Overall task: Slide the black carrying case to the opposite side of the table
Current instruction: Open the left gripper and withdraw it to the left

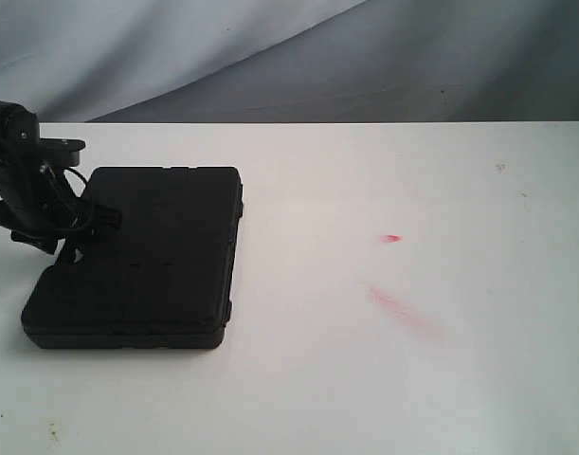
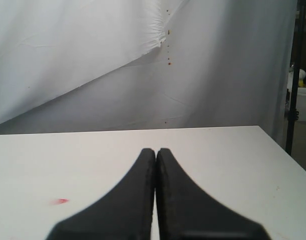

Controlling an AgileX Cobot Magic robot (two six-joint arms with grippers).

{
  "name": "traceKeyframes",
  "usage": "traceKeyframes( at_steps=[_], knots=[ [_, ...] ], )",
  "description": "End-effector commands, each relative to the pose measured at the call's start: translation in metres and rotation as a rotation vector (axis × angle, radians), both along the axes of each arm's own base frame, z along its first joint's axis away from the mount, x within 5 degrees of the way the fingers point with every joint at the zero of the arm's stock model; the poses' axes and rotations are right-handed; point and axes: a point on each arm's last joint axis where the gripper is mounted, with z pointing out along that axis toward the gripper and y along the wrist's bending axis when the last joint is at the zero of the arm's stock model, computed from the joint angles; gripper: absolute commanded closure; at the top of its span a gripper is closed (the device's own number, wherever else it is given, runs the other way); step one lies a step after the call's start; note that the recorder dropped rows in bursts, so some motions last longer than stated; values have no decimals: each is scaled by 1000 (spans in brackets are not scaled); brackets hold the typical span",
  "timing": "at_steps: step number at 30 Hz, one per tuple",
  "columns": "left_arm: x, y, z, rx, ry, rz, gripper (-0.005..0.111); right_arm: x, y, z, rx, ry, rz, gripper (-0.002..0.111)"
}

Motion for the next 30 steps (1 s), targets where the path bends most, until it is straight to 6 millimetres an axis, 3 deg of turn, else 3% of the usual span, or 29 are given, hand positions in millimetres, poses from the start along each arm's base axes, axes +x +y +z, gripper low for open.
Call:
traceKeyframes(
  at_steps=[1,5,15,22,30],
  knots=[
    [-11,-3,23,-29,-94,1,59,0,0,-1,8,-6,-7,108],
    [-30,-3,41,-48,-209,-11,59,0,0,-1,8,-6,-7,108],
    [-134,4,109,-100,-588,-38,59,0,0,-1,8,-6,-7,108],
    [-206,10,118,-127,-727,-28,59,0,0,-1,8,-6,-7,108],
    [-259,14,120,-166,-951,-25,63,0,0,-1,8,-6,-7,108]
  ],
)
